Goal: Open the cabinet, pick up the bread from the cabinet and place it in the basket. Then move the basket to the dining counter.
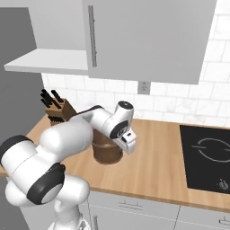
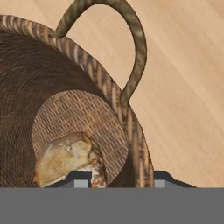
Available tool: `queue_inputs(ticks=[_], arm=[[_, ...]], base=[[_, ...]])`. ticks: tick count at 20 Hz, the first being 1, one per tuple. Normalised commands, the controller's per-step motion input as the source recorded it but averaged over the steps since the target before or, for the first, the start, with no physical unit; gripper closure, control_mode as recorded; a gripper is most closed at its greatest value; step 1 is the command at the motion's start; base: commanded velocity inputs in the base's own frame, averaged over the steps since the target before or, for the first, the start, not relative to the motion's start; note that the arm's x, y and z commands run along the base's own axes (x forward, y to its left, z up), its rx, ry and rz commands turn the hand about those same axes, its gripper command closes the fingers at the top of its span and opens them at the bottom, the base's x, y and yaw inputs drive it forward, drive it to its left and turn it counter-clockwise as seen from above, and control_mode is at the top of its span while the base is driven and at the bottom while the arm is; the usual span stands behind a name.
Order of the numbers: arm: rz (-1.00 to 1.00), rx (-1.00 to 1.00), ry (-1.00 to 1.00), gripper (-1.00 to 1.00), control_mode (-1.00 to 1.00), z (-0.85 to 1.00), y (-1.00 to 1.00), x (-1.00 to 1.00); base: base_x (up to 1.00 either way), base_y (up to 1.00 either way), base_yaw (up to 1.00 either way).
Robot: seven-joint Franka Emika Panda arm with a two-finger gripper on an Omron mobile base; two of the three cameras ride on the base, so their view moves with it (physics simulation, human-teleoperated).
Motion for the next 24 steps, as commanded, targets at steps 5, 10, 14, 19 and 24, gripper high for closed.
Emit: queue_inputs(ticks=[5,10,14,19,24], arm=[[0.0,0.0,0.0,1.0,-1.0,-0.19,0.31,0.0],[0.0,0.0,0.0,1.0,-1.0,-0.14,0.18,0.0],[-0.09,0.04,-0.02,1.0,-1.0,0.1,-0.03,-0.19],[-0.12,0.14,-0.02,1.0,-1.0,0.28,-0.04,-0.58],[-0.32,0.22,0.0,1.0,-1.0,0.22,0.0,-0.73]], base=[[0.0,0.0,0.0],[0.0,0.0,0.0],[0.0,0.0,0.0],[0.0,0.0,0.0],[0.0,0.0,0.0]])
